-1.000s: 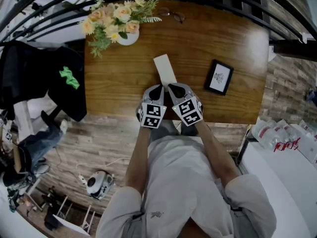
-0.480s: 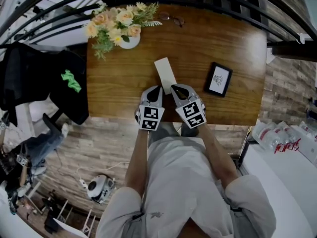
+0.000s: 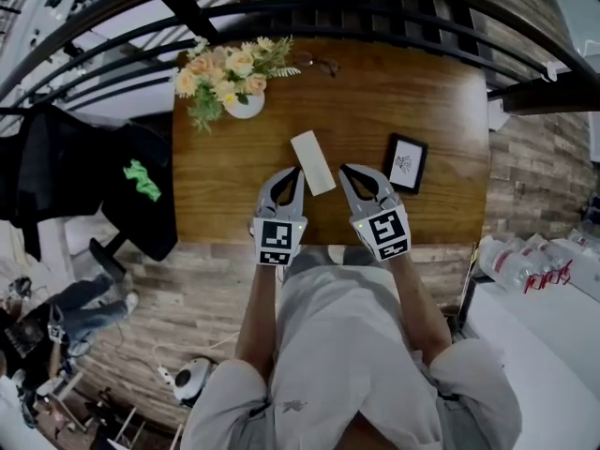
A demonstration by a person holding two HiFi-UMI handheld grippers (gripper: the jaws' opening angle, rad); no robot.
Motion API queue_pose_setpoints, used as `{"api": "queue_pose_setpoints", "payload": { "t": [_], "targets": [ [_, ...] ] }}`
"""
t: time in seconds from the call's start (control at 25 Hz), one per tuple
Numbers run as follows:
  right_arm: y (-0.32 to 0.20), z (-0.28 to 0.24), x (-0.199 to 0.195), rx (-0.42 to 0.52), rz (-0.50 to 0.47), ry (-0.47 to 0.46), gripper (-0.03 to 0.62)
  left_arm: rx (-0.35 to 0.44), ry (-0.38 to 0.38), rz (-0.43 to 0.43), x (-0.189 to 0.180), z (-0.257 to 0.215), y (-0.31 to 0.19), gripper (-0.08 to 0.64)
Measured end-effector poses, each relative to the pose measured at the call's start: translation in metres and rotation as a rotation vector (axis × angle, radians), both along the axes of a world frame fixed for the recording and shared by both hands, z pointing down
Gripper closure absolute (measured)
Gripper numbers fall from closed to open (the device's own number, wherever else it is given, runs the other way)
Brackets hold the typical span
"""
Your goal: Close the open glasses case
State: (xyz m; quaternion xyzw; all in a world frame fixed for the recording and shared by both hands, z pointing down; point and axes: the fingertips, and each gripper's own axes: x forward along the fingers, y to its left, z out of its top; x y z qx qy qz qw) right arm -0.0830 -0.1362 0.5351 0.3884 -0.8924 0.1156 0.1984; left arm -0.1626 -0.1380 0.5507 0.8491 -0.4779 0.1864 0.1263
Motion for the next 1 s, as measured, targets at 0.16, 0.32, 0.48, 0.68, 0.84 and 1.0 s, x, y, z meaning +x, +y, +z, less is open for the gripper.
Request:
{"api": "queue_pose_setpoints", "payload": {
  "t": [0.16, 0.32, 0.48, 0.68, 0.84, 1.0],
  "targets": [
    [-0.002, -0.033, 0.009, 0.059, 0.055, -0.033, 0.589, 0.075, 0.032, 0.022, 0.003, -0.036, -0.003, 0.541],
    [-0.001, -0.054, 0.012, 0.095, 0.089, -0.039, 0.589, 0.125, 0.041, 0.052, 0.002, -0.06, -0.005, 0.541],
    [0.0, -0.067, 0.013, 0.126, 0.118, -0.04, 0.591, 0.164, 0.044, 0.079, 0.002, -0.076, -0.007, 0.541],
    [-0.001, -0.078, 0.016, 0.151, 0.156, -0.04, 0.589, 0.195, 0.048, 0.104, 0.003, -0.086, -0.011, 0.541],
    [0.001, -0.081, 0.016, 0.158, 0.168, -0.037, 0.589, 0.204, 0.055, 0.109, 0.004, -0.089, -0.01, 0.541],
    [0.004, -0.082, 0.017, 0.161, 0.175, -0.031, 0.589, 0.204, 0.062, 0.112, 0.005, -0.089, -0.007, 0.541]
  ]
}}
